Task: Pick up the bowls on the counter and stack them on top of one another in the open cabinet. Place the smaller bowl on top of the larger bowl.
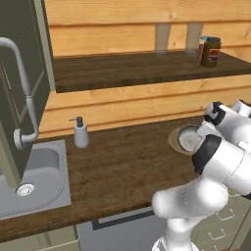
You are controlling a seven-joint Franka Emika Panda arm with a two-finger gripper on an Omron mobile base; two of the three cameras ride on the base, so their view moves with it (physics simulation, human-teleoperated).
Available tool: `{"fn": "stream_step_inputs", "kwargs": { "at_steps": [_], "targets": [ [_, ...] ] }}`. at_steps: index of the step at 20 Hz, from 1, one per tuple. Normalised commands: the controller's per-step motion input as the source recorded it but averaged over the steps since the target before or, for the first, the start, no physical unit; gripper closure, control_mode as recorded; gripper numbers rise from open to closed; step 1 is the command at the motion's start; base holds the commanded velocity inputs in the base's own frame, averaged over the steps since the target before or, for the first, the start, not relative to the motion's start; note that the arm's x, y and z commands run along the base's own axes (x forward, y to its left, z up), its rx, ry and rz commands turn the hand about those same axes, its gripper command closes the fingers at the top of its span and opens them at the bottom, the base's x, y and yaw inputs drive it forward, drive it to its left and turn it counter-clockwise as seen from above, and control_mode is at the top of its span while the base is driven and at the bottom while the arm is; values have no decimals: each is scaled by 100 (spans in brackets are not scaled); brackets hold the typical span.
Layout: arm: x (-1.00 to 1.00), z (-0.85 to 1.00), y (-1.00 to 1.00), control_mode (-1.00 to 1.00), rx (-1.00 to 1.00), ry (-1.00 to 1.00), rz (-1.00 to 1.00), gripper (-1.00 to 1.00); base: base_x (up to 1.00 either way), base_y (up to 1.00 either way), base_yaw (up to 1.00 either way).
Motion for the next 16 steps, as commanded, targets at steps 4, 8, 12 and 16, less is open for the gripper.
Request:
{"fn": "stream_step_inputs", "kwargs": {
  "at_steps": [4,8,12,16],
  "targets": [
    [-52,100,43,-100,0,-26,-4,100,0,0,0],
    [-16,82,29,-100,0,-13,0,100,0,0,0],
    [-14,37,35,-100,0,-17,2,100,0,0,0],
    [-8,0,14,100,0,-4,2,100,-55,54,8]
  ]
}}
